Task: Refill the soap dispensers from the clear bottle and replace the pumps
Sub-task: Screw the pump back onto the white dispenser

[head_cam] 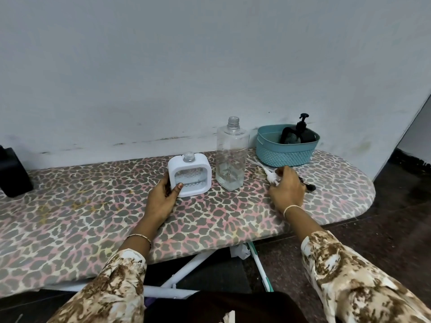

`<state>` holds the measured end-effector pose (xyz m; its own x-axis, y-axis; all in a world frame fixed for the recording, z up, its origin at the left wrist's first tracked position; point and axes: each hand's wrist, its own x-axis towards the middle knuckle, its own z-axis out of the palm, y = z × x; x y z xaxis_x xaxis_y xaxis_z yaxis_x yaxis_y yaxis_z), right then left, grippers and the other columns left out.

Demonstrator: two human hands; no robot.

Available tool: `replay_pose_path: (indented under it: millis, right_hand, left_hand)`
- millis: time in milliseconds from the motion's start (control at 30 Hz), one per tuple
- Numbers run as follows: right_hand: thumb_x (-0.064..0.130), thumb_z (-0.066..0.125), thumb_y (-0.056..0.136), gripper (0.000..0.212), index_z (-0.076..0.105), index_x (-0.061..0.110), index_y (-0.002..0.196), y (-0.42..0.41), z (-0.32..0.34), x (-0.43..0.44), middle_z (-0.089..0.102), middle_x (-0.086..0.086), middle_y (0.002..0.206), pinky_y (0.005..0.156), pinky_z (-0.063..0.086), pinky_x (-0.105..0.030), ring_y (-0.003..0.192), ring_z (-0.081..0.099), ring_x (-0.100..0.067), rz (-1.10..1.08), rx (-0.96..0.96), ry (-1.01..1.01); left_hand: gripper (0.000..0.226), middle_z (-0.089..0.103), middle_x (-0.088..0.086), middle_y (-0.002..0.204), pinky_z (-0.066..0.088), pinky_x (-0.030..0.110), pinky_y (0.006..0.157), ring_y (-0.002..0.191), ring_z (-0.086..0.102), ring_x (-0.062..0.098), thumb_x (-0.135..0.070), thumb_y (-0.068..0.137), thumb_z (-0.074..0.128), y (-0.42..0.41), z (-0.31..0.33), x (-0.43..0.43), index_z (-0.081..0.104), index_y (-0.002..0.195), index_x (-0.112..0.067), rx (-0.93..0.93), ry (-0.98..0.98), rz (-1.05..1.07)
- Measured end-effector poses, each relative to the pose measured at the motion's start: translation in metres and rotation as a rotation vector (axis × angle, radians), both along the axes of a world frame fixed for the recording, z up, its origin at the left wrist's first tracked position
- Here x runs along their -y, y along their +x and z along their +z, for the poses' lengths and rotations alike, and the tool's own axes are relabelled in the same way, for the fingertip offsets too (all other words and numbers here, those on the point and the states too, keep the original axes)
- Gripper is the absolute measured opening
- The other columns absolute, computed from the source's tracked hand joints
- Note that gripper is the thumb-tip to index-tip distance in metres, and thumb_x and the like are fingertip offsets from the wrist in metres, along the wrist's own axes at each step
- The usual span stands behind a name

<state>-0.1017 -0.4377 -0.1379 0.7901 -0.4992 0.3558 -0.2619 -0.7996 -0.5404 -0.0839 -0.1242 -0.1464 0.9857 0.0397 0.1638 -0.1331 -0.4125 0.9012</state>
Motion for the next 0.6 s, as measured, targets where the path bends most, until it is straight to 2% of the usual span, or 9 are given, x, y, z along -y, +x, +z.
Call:
replay_pose_path:
  millis: [167, 267, 367, 433, 533, 600]
  right_hand:
    - [0.000, 0.073, 0.073, 0.031, 0.058, 0.013, 0.098, -0.008, 0.015, -0.002, 0.062, -0.005, 0.100, 0.082, 0.049, -0.037, 0.093, 0.056, -0.023, 0.054, 0.248, 0.237]
    - [0.003, 0.073, 0.075, 0.029, 0.058, 0.012, 0.099, -0.015, 0.030, -0.003, 0.063, -0.002, 0.096, 0.079, 0.050, -0.035, 0.089, 0.059, -0.021, 0.069, 0.344, 0.302]
    - [0.004, 0.074, 0.077, 0.032, 0.057, 0.015, 0.102, -0.026, 0.047, -0.005, 0.061, 0.003, 0.094, 0.079, 0.051, -0.028, 0.088, 0.060, -0.016, 0.091, 0.422, 0.386]
    - [0.007, 0.075, 0.078, 0.029, 0.058, 0.018, 0.099, -0.033, 0.058, -0.007, 0.063, 0.004, 0.093, 0.080, 0.053, -0.027, 0.088, 0.063, -0.014, 0.115, 0.479, 0.410]
    - [0.019, 0.077, 0.080, 0.021, 0.066, 0.017, 0.098, -0.042, 0.075, -0.010, 0.064, 0.010, 0.088, 0.069, 0.048, -0.012, 0.077, 0.059, 0.002, 0.144, 0.543, 0.383]
    - [0.024, 0.075, 0.082, 0.020, 0.067, 0.018, 0.098, -0.047, 0.088, -0.016, 0.066, 0.012, 0.089, 0.067, 0.048, -0.009, 0.078, 0.059, 0.007, 0.185, 0.598, 0.380]
  left_hand:
    - [0.053, 0.057, 0.009, 0.135, 0.042, 0.031, 0.102, 0.124, 0.054, 0.023, -0.028, 0.094, 0.059, -0.003, 0.001, 0.002, 0.044, 0.143, -0.013, 0.032, 0.019, 0.004]
    - [0.054, 0.056, 0.009, 0.136, 0.042, 0.035, 0.105, 0.125, 0.053, 0.024, -0.030, 0.093, 0.060, -0.003, 0.001, 0.002, 0.045, 0.142, -0.013, 0.027, 0.025, 0.014]
    - [0.054, 0.056, 0.009, 0.137, 0.042, 0.037, 0.106, 0.125, 0.053, 0.024, -0.027, 0.093, 0.061, -0.005, 0.002, 0.002, 0.045, 0.142, -0.013, 0.020, 0.003, 0.010]
    - [0.054, 0.055, 0.009, 0.138, 0.042, 0.033, 0.105, 0.125, 0.053, 0.023, -0.024, 0.094, 0.060, -0.008, 0.004, 0.002, 0.043, 0.144, -0.013, 0.015, -0.011, -0.001]
    - [0.054, 0.054, 0.008, 0.139, 0.041, 0.034, 0.106, 0.126, 0.052, 0.023, -0.022, 0.095, 0.059, -0.010, 0.004, 0.001, 0.041, 0.145, -0.014, 0.019, -0.001, -0.008]
    - [0.054, 0.054, 0.008, 0.139, 0.042, 0.034, 0.104, 0.123, 0.054, 0.021, -0.022, 0.095, 0.058, -0.010, 0.004, 0.000, 0.040, 0.146, -0.015, 0.019, 0.015, -0.012]
